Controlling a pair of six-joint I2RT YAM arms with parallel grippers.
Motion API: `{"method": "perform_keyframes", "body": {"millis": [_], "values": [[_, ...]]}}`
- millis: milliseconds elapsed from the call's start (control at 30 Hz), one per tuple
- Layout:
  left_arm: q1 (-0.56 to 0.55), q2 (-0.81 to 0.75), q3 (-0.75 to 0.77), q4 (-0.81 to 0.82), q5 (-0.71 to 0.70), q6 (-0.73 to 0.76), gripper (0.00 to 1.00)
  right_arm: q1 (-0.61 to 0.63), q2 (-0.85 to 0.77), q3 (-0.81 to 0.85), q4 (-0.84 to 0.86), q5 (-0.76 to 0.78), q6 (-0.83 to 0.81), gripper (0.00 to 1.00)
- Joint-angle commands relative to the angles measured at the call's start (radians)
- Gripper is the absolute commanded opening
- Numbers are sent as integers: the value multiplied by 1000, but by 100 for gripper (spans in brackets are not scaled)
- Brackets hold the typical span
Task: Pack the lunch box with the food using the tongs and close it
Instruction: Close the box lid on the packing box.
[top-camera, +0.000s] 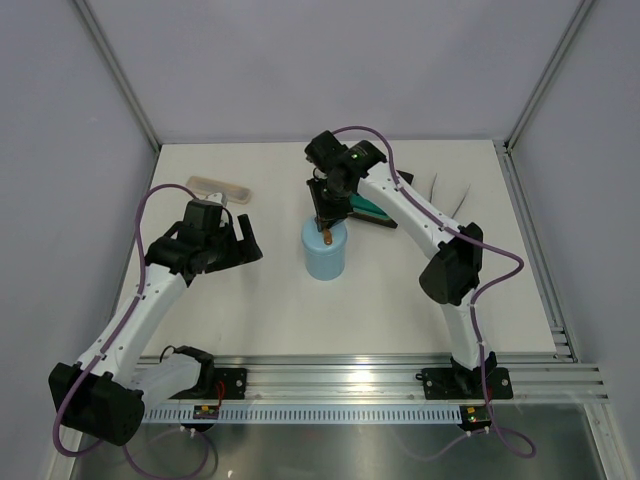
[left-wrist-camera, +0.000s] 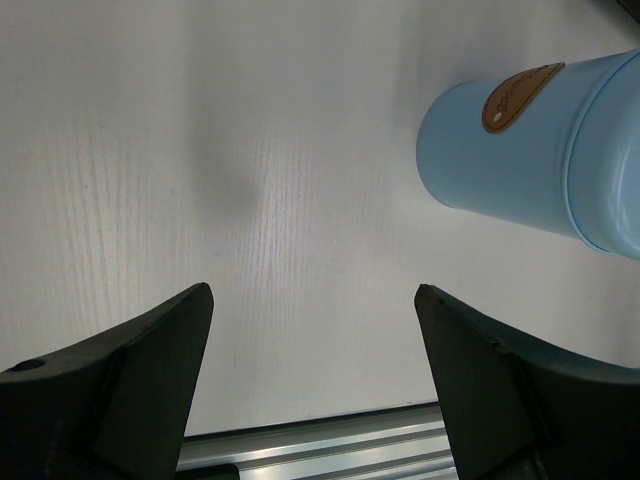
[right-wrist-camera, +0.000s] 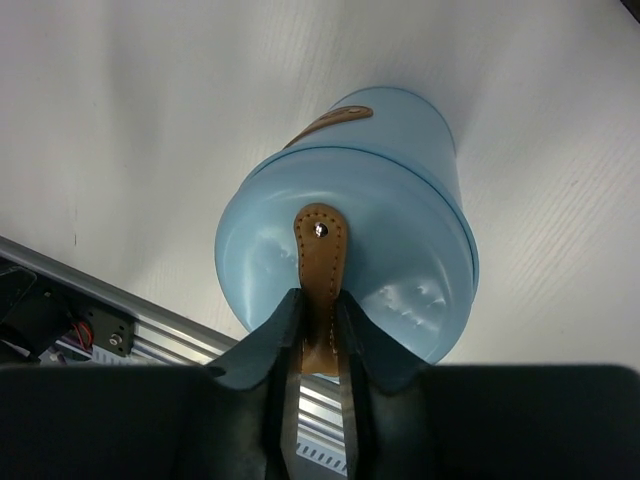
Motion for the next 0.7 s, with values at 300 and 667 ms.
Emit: {"method": "perform_keyframes", "body": {"millis": [300, 667], "values": [[6, -1, 26, 29, 11, 1, 86, 8, -26, 206, -91, 85, -61, 40], [6, 4, 41, 27, 14, 1, 86, 63, -47, 214, -77, 249, -80, 54]]}}
